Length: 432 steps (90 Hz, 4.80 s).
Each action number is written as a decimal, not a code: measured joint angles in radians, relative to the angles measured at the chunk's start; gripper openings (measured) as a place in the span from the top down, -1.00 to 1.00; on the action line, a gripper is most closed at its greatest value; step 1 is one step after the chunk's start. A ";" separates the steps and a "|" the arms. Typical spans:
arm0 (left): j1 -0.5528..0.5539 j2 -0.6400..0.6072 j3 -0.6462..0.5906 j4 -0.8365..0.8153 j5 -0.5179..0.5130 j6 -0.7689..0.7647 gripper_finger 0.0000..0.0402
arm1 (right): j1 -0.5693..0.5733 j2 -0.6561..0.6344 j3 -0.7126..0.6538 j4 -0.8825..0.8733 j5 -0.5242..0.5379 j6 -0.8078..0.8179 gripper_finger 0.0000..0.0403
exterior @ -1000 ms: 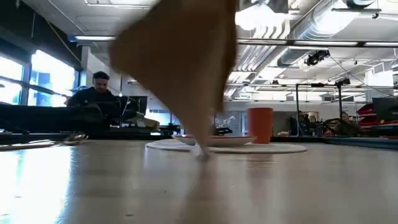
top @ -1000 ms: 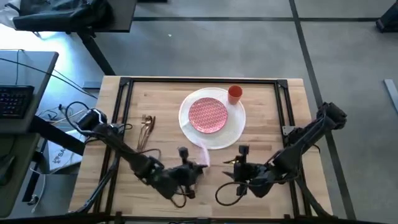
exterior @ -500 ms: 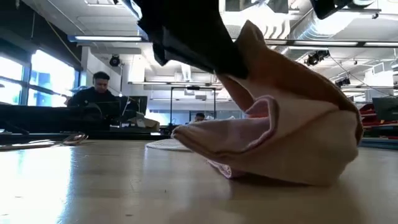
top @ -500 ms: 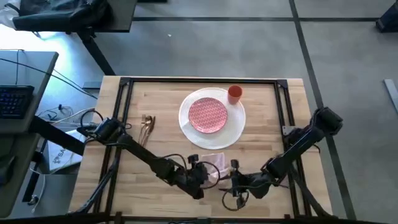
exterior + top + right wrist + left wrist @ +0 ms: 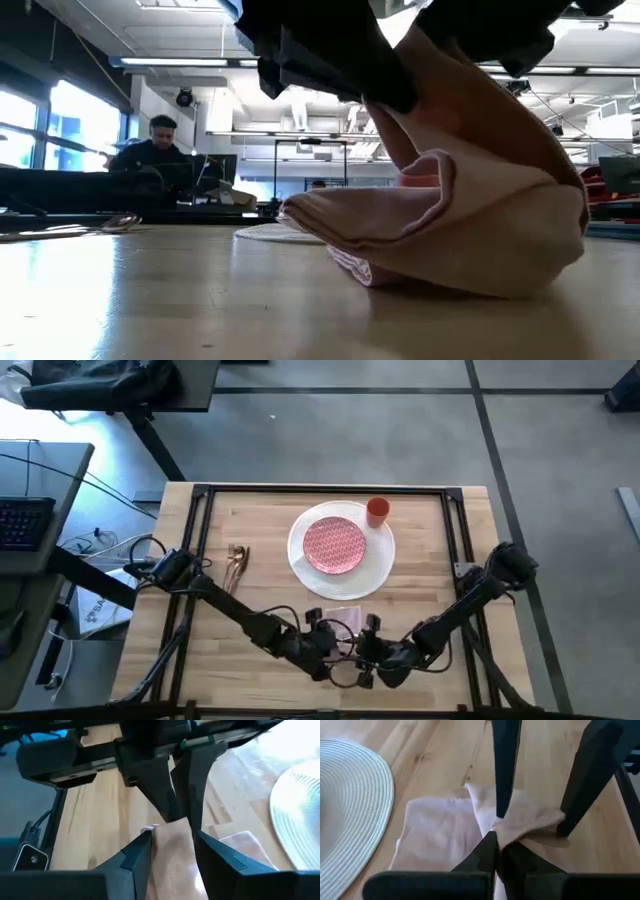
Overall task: Set table place
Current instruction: Fold the napkin
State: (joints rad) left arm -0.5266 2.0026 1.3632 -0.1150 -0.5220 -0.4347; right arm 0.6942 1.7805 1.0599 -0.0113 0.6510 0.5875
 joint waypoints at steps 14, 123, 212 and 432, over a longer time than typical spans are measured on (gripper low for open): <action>-0.004 0.000 0.000 0.006 0.000 0.011 1.00 | -0.013 0.000 0.000 0.000 -0.014 0.000 0.61; -0.081 -0.144 0.000 0.036 -0.294 0.293 0.26 | 0.098 -0.007 0.643 -1.069 0.339 0.013 1.00; 0.003 -0.074 0.000 0.447 -0.381 0.394 0.26 | 0.066 -0.004 0.727 -1.110 0.293 -0.019 1.00; -0.047 -0.253 0.000 -0.466 -0.272 -0.088 1.00 | 0.468 -0.264 0.714 -0.768 0.513 -0.459 1.00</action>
State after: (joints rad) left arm -0.5735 1.7493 1.3632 -0.5808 -0.7944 -0.5232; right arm 1.1626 1.5163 1.7737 -0.7791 1.1636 0.1280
